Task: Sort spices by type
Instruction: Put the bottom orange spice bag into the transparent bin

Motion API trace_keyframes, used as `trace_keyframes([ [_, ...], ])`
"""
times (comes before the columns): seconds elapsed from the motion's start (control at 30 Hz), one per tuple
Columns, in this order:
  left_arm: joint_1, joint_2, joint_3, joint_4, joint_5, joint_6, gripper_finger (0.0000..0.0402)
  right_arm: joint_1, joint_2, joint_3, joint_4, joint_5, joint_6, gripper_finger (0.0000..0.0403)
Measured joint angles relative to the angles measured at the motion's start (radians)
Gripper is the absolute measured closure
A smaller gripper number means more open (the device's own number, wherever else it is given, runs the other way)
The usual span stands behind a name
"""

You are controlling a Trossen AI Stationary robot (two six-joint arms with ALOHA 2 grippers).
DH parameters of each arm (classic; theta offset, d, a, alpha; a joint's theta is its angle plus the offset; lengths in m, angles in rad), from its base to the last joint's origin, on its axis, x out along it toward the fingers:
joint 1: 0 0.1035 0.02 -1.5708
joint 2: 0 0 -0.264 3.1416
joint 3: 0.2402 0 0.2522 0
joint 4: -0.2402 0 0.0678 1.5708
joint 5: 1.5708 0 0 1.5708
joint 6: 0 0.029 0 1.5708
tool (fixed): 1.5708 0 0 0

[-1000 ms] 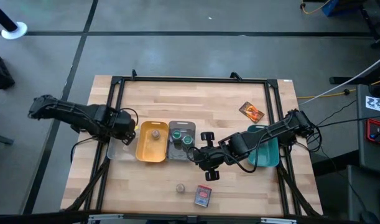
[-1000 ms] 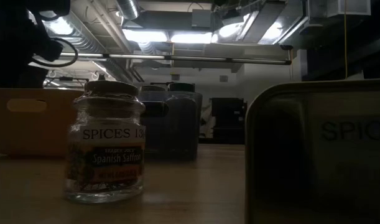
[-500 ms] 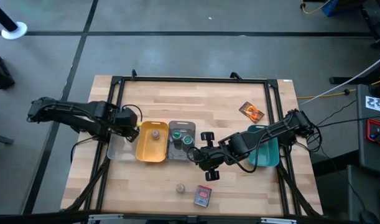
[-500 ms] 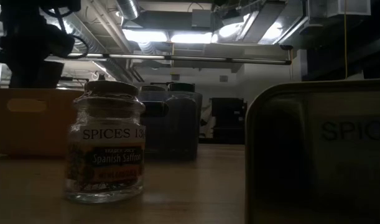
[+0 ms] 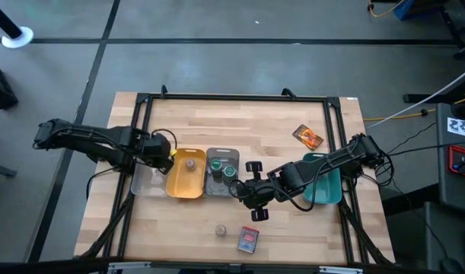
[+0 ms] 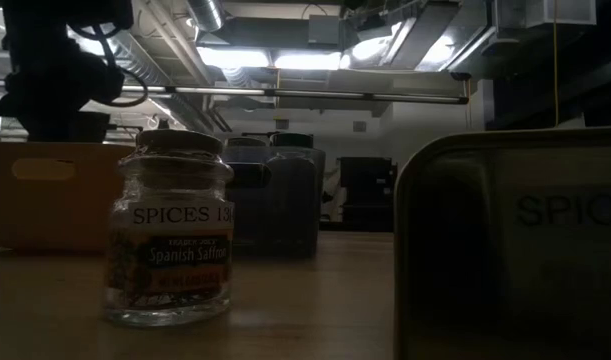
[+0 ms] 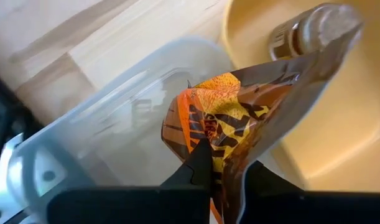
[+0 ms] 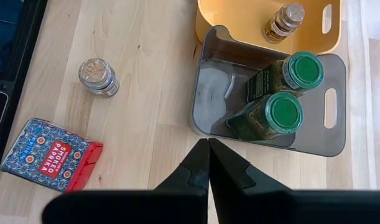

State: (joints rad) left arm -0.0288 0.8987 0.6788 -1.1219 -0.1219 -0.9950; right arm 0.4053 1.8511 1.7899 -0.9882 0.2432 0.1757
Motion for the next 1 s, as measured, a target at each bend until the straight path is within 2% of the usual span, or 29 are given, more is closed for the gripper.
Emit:
trace_keyframes([
  [0.33, 0.0, 0.073, 0.0, 0.018, 0.0, 0.004, 0.0359, 0.0, 0.0, 0.0, 0.0, 0.0, 0.0, 0.0393],
  [0.47, 0.0, 0.107, 0.0, 0.028, 0.005, 0.085, 0.0345, 0.0, 0.0, 0.0, 0.0, 0.0, 0.0, 0.0393],
  [0.7, 0.0, 0.118, 0.0, 0.033, 0.022, 0.139, 0.0286, 0.0, 0.0, 0.0, 0.0, 0.0, 0.0, 0.0393],
  [0.87, 0.0, 0.118, 0.0, 0.032, 0.094, 0.169, 0.0241, 0.0, 0.0, 0.0, 0.0, 0.0, -0.001, 0.0393],
  [1.0, 0.0, 0.118, 0.027, 0.002, 0.175, 0.255, 0.0224, 0.0, 0.0, 0.0, 0.0, 0.0, -0.001, 0.0393],
])
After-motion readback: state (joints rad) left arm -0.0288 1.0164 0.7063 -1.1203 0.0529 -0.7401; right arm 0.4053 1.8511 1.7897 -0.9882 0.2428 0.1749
